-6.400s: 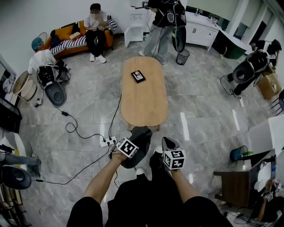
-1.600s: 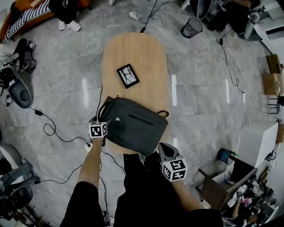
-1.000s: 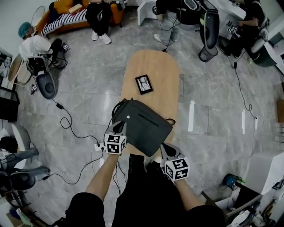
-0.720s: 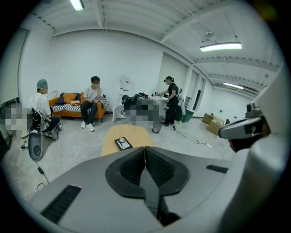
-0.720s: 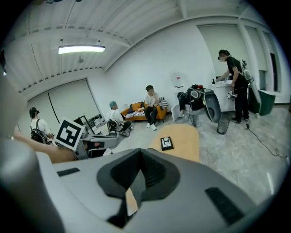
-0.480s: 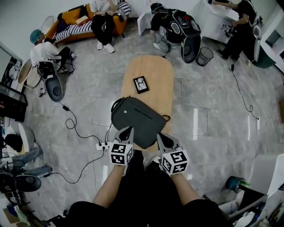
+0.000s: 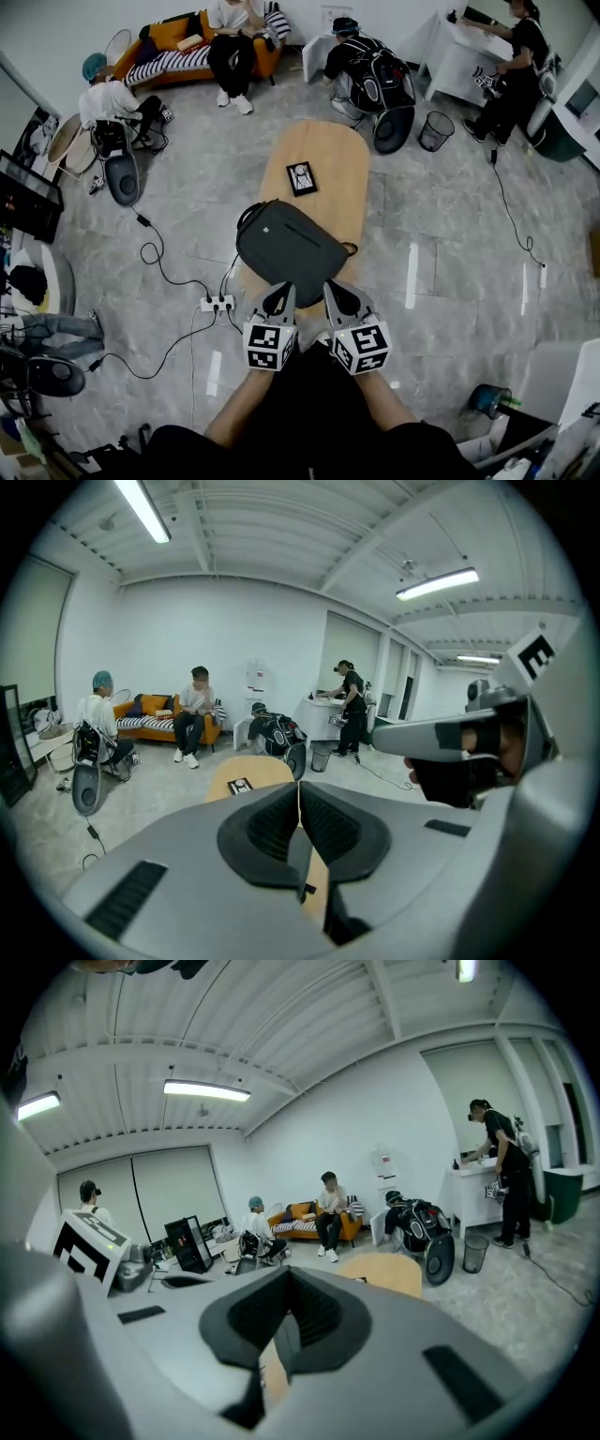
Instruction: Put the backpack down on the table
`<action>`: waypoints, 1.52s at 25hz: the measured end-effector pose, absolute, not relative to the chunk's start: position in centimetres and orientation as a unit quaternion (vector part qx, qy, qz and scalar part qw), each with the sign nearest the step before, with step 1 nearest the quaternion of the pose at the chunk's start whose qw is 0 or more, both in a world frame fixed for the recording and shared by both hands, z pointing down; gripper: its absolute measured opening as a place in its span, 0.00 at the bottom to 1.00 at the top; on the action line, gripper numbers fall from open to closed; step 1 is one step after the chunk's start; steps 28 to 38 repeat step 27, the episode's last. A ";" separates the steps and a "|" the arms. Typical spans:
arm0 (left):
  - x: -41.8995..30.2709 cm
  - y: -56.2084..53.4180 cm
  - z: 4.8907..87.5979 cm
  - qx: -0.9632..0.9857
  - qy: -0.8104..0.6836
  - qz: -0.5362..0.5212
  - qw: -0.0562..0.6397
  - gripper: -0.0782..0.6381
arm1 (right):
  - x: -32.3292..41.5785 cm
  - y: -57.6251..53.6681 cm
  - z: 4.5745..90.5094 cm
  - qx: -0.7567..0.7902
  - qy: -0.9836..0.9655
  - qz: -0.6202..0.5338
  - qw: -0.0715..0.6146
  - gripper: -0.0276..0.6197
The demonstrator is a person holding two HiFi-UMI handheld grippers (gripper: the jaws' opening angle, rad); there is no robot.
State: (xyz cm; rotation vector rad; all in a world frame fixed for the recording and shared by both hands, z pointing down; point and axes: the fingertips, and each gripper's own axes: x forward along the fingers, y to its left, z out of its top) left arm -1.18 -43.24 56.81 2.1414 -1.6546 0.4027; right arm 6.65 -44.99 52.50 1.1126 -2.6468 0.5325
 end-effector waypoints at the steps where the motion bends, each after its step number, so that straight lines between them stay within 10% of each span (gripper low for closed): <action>1: -1.4 -43.0 56.8 0.767 -0.591 0.146 0.201 0.13 | 6.0 -44.9 52.3 0.375 -0.902 0.180 0.111 0.06; 38: 1.8 -40.9 57.5 0.782 -0.570 0.152 0.202 0.13 | 7.9 -42.5 51.8 0.371 -0.909 0.166 0.094 0.06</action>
